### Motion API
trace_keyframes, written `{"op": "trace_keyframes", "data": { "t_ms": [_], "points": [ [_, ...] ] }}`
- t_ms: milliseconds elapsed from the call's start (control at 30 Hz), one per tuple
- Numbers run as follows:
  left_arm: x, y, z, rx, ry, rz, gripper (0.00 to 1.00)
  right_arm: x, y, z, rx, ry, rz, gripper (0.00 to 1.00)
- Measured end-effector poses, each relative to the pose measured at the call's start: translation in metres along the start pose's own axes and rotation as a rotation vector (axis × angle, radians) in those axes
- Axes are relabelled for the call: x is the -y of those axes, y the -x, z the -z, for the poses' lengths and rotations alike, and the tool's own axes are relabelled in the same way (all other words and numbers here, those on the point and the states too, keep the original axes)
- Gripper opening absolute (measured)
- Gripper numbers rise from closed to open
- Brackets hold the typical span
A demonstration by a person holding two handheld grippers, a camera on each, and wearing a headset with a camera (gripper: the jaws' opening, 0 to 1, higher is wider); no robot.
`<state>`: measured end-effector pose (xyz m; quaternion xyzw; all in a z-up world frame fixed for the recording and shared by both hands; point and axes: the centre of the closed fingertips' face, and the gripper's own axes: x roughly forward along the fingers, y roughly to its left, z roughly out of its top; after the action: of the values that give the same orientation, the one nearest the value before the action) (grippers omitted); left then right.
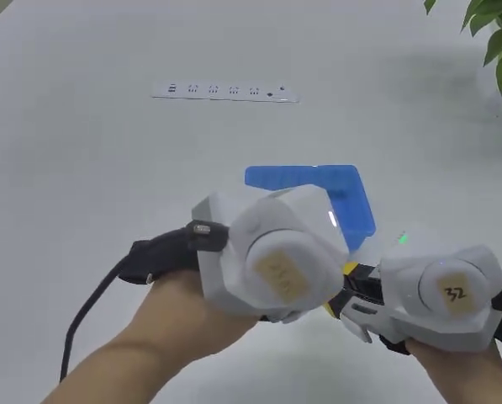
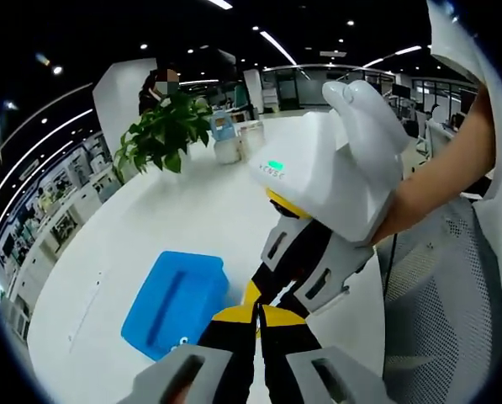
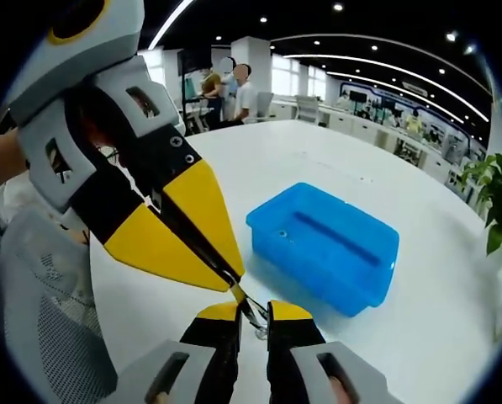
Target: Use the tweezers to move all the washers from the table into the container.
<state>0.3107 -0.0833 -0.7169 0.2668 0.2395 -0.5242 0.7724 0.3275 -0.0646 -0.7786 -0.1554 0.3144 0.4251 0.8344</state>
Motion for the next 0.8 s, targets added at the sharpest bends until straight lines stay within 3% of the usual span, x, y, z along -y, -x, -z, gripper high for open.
{"op": "trace_keyframes", "data": {
  "t_ms": [300,533,800],
  "points": [
    [-0.0030,-0.0020,-0.0023,0.015,0.037,0.007,0.00,0.0007,-0.0012,0.0021,-0.039,0.084,-0.021,0.04],
    [0.0011,-0.0044,-0.0057,0.022,0.015,0.006,0.00,0.0007,0.0010,0.0038,-0.058,0.100,-0.014,0.04],
    [0.0038,-0.0020,-0.0066,-0.007,-0.036,0.008,0.00,-0.0020,0.0020,0.0023,-0.093,0.168,-0.011,0.03]
  ]
}}
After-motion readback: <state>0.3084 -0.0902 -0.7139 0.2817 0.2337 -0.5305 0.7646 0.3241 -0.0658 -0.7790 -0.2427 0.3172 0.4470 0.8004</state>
